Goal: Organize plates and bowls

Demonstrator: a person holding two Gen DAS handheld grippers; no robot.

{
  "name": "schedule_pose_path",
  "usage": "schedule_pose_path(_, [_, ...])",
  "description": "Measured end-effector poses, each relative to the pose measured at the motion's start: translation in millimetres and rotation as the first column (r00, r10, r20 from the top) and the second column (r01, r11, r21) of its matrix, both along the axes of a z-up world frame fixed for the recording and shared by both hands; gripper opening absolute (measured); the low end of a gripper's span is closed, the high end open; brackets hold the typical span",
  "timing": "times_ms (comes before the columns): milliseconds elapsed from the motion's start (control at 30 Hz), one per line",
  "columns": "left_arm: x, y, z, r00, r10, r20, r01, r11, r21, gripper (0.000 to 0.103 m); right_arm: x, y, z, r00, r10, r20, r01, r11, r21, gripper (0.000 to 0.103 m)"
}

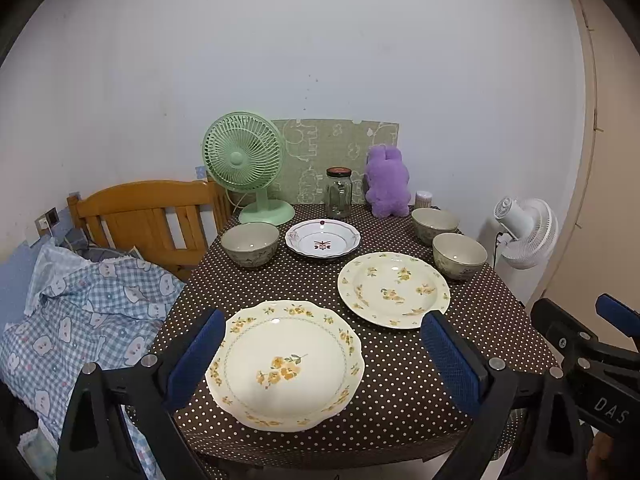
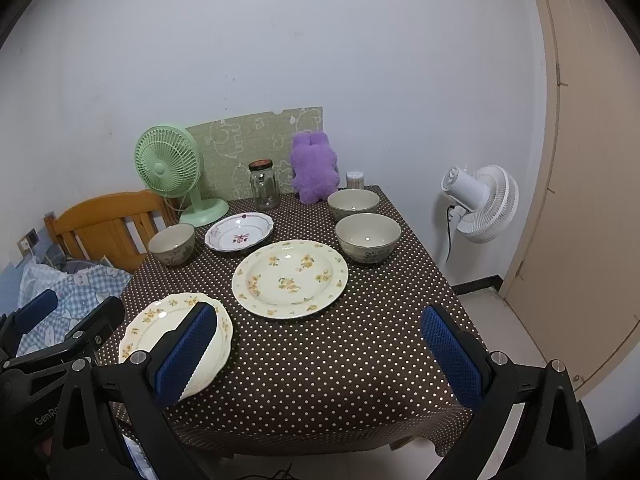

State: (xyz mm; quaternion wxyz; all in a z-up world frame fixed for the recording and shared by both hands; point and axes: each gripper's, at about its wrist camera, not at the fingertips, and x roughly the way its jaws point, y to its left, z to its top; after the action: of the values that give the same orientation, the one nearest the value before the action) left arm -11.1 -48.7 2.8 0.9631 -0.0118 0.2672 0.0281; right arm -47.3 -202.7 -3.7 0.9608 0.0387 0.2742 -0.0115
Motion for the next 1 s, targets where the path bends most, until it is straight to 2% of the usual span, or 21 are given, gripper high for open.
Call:
schedule_pose_path(533, [15.6, 11.0, -1.1, 0.998, 0.054, -0.029, -0.053, 0.998, 0.016, 0.094, 17.6, 9.9, -2.2, 0.999, 0.040, -0.019, -0.040, 0.999, 0.013, 0.103])
schedule_pose_path(633, [25.2, 20.3, -3.6, 0.998, 0.052, -0.045, -0.051, 0.999, 0.014, 0.091, 25.4, 21.4, -3.2, 0.998, 0.051, -0.025, -0.051, 0.999, 0.003, 0.103])
schedule_pose_path(1000, [76.5, 67.0, -14.3, 0.993, 0.038, -0.108, -0.038, 0.999, 0.001, 0.086, 77.3, 68.7, -9.7, 0.996, 0.053, -0.072, -0.054, 0.999, -0.009, 0.098])
